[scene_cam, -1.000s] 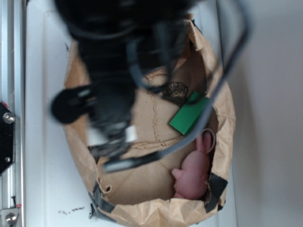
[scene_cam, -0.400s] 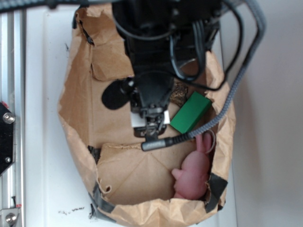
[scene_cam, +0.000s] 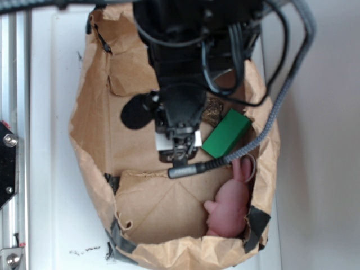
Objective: Grab the green block.
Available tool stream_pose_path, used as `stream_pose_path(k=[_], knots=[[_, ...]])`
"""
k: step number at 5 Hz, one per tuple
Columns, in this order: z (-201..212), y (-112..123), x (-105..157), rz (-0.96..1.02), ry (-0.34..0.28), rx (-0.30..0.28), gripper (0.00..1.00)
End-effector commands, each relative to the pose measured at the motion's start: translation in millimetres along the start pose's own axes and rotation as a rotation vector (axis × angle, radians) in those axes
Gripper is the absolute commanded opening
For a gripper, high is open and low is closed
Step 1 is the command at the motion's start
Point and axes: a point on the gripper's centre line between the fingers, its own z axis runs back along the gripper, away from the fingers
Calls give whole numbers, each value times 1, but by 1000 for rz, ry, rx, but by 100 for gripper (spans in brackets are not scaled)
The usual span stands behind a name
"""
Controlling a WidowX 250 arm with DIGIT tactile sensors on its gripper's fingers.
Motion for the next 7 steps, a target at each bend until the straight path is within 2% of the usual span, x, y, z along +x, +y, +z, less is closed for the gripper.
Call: stream_pose_path(k=[1,2,3,4,5,7], knots=[[-23,-8,11,186,-18,-25,100],[-42,-15,17,281,-88,-60,100],[-54,-22,19,344,-115,-81,100],[-68,-16,14,349,-138,-45,100],[-73,-10,21,487,-174,-67,100],[-73,-10,21,487,-174,-67,100]])
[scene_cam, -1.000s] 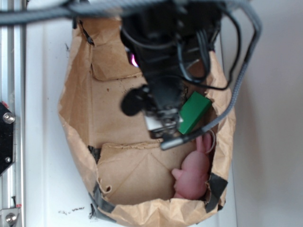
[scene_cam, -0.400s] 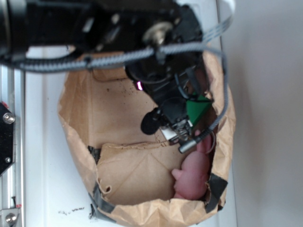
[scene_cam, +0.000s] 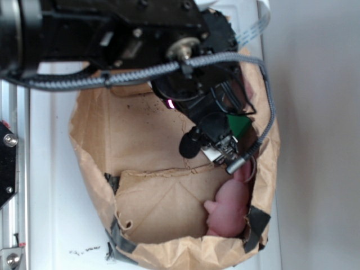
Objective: Grab the green block.
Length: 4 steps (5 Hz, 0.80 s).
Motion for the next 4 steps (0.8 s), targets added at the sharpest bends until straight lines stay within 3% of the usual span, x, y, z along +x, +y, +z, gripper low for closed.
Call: stream_pose_path(k=[1,2,4], knots=[[12,-4,9,3,-34,-14,100],[-10,-7,3,127,-114,-44,100],[-19,-8,-6,153,-156,-59,100]])
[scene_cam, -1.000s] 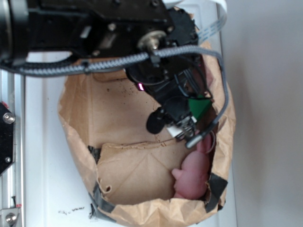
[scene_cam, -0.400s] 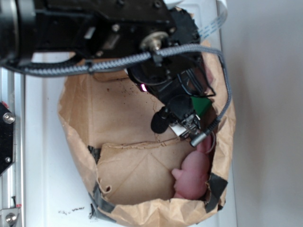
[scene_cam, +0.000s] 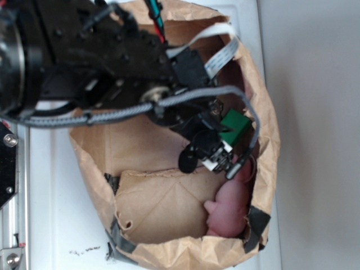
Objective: Grab the green block.
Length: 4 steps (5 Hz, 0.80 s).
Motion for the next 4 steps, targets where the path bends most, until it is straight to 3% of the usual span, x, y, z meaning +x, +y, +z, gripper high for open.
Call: stream_pose_path(k=[1,4], knots=[[8,-15,16,27,-64,-26,100],[6,-28,18,120,-61,-26,100]])
